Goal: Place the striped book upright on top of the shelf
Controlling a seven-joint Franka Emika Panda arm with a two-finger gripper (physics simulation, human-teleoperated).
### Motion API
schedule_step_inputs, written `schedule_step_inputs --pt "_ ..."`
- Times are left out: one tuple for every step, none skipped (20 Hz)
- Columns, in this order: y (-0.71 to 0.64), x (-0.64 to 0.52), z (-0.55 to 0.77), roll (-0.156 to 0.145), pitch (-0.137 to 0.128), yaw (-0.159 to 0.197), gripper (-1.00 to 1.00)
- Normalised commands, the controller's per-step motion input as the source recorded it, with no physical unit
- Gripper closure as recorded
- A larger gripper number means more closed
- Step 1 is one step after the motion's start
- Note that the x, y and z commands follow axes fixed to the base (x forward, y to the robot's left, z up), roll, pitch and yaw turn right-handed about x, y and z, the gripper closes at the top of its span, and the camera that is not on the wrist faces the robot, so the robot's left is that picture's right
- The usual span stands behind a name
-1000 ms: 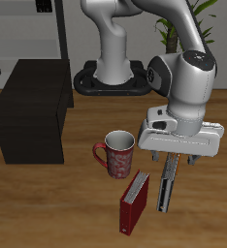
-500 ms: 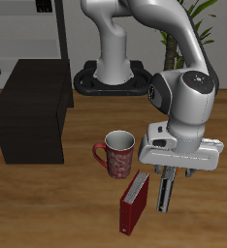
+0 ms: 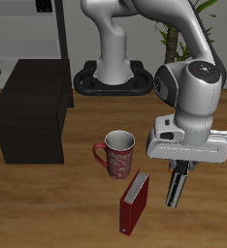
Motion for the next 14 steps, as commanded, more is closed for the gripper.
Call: schedule_step_inputs --pt "0.08 -0.17 0.4 0.029 -0.071 0.052 1.0" --pt "0.07 -0.29 0.77 0.027 -0.09 0.011 1.0" --pt "0.01 -0.16 0.52 0.021 -0.068 0.004 1.0" --pt "-0.03 -0.02 0.0 0.0 0.0 0.0 1.0" --pt "-0.02 -0.18 0.77 -0.019 -0.12 0.038 1.0" --pt "-0.09 -0.29 0.99 0.027 -0.092 -0.032 1.0" --pt "-0.02 -0.24 0.81 -0.003 -0.099 0.005 1.0" --pt "0.04 -0.2 0.8 0.015 -0.129 0.113 1.0" --pt "-0.12 -0.17 0.71 -0.031 -0.016 -0.042 1.0" --pt "0.0 -0.27 0.74 0.034 -0.038 -0.018 1.0" --pt "-0.05 -0.33 0.77 -0.016 -0.09 0.024 1.0" --pt "-0.03 -0.35 0.79 0.006 -0.111 0.037 1.0" --pt "-0.03 -0.38 0.76 0.014 -0.054 -0.049 1.0" --pt "-0.07 -0.3 0.76 -0.004 -0.049 -0.041 1.0"
